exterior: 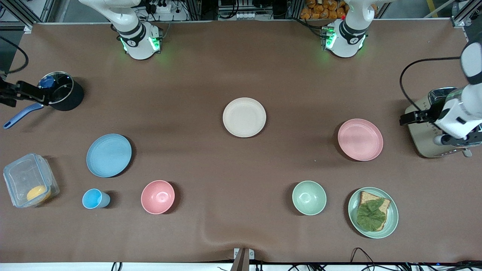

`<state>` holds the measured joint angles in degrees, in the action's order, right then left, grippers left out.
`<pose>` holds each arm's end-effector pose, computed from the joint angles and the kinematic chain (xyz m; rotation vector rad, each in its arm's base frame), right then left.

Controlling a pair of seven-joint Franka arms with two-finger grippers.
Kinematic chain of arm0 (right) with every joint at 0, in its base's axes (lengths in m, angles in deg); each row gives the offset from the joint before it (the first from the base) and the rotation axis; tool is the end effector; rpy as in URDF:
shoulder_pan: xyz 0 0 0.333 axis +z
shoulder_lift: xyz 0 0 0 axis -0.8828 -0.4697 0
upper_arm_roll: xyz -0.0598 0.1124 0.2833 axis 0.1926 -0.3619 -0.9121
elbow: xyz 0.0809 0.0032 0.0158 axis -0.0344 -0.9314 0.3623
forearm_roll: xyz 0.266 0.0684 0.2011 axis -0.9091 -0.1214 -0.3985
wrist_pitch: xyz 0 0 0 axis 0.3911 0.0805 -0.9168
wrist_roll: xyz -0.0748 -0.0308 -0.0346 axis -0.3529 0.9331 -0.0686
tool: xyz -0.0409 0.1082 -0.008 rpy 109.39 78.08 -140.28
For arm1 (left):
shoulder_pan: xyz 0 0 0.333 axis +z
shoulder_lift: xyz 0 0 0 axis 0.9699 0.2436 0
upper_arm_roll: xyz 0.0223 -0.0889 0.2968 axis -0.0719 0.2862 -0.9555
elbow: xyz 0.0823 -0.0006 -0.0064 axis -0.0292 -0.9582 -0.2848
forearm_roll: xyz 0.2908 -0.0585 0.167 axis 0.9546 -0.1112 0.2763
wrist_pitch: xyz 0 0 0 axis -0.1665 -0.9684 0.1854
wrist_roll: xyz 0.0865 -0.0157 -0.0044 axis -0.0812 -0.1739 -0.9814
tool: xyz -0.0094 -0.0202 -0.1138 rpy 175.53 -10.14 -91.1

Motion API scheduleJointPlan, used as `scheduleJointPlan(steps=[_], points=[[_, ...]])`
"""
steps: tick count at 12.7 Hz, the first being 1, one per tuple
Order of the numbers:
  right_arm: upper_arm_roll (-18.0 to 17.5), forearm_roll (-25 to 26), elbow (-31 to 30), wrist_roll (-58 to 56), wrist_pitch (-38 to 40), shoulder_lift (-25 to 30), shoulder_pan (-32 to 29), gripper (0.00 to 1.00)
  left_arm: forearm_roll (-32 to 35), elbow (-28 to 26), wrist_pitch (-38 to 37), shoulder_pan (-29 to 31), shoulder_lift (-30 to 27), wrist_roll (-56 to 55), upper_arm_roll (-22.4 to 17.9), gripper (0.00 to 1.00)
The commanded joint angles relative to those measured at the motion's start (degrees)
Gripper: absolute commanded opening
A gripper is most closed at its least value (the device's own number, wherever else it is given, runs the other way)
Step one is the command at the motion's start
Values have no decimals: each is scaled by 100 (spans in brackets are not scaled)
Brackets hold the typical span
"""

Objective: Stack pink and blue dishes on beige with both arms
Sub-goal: 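Reach the left gripper to the pink plate while the right gripper reaches blue, then grip the pink plate with the left gripper while the right gripper grips blue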

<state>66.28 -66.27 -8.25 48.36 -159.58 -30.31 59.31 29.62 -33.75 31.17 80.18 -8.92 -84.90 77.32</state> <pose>0.5150 -0.0571 0.5835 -3.1062 -0.0097 0.2064 0.5336 0.0198 0.4616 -3.1130 -0.1321 0.2356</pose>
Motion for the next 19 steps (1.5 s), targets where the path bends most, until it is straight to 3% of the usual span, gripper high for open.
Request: scheduleJointPlan(steps=[1, 3, 6, 8, 9, 12, 14, 19], points=[[-22, 35, 97, -49, 213, -328, -347, 100, 49, -982, 973, 74, -183, 79, 23, 100], [-31, -52, 97, -154, 117, -775, -742, 100, 58, -1651, 1800, 117, -104, 79, 23, 100], [-31, -44, 53, -163, -919, -1592, -823, 100, 67, -1707, 2170, 512, 492, 184, 32, 100], [-31, -53, 36, -163, -1158, -1962, -867, 100, 58, -1707, 2374, 627, 792, 254, 32, 100], [-31, -53, -69, -163, -1393, -2086, -867, 100, 67, -1715, 2496, 706, 923, 263, 40, 100], [-31, -62, -1043, -163, -3051, -2323, -928, 100, 67, -1707, 2699, 742, 1258, 263, 49, 100], [-48, -96, -1361, -207, -3644, -2622, -981, 100, 67, -1716, 2954, 803, 1521, 281, 49, 93], [-57, -290, -1626, -251, -3944, -2799, -1051, 100, 58, -1689, 3086, 812, 1698, 378, 49, 71]])
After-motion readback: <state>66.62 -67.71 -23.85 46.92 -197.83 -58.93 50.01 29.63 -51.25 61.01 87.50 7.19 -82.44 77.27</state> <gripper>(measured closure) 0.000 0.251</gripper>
